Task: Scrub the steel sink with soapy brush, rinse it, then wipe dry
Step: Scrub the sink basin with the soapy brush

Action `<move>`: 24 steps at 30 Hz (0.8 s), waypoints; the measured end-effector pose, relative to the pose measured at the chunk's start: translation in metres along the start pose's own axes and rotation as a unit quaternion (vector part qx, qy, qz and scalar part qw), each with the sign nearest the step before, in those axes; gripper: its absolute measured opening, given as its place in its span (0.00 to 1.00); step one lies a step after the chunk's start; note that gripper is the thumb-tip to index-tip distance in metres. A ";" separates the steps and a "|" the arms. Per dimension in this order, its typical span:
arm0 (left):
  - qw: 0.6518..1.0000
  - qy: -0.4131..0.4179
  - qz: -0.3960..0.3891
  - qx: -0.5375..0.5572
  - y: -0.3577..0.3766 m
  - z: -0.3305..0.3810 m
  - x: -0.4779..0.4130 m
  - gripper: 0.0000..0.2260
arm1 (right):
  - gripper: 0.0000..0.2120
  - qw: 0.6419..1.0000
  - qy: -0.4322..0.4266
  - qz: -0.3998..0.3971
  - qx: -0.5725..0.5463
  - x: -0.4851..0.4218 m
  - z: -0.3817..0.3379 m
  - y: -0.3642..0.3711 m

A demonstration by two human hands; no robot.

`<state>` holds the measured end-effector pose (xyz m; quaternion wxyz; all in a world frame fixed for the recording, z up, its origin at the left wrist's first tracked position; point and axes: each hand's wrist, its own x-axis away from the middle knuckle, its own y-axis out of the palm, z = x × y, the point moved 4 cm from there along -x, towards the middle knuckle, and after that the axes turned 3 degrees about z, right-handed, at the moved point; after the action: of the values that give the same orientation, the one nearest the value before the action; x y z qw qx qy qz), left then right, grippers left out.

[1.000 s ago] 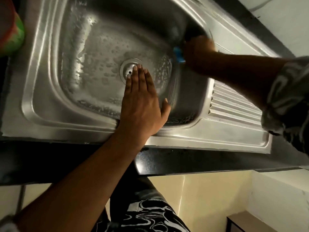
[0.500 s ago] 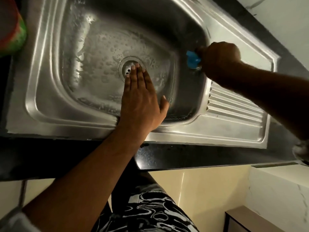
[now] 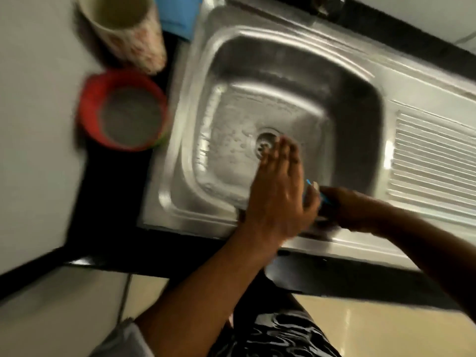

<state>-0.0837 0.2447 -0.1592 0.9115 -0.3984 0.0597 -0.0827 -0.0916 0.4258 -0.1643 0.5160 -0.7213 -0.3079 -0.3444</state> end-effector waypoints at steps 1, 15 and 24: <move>1.000 0.014 0.013 0.014 -0.013 0.001 0.007 0.38 | 0.05 0.999 -0.015 0.027 -0.035 -0.002 -0.007 0.003; 0.988 -0.077 0.048 -0.128 -0.117 -0.092 0.096 0.38 | 0.25 0.885 -0.315 0.327 0.104 0.018 -0.283 -0.060; 0.973 -0.108 0.085 -0.184 -0.127 -0.097 0.089 0.39 | 0.19 0.859 -0.340 0.353 0.146 0.028 -0.333 -0.070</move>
<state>-0.0262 0.0726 -0.1355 0.8271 -0.5597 0.0083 0.0510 -0.1912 0.1293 -0.0270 0.5654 -0.7706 -0.2354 0.1764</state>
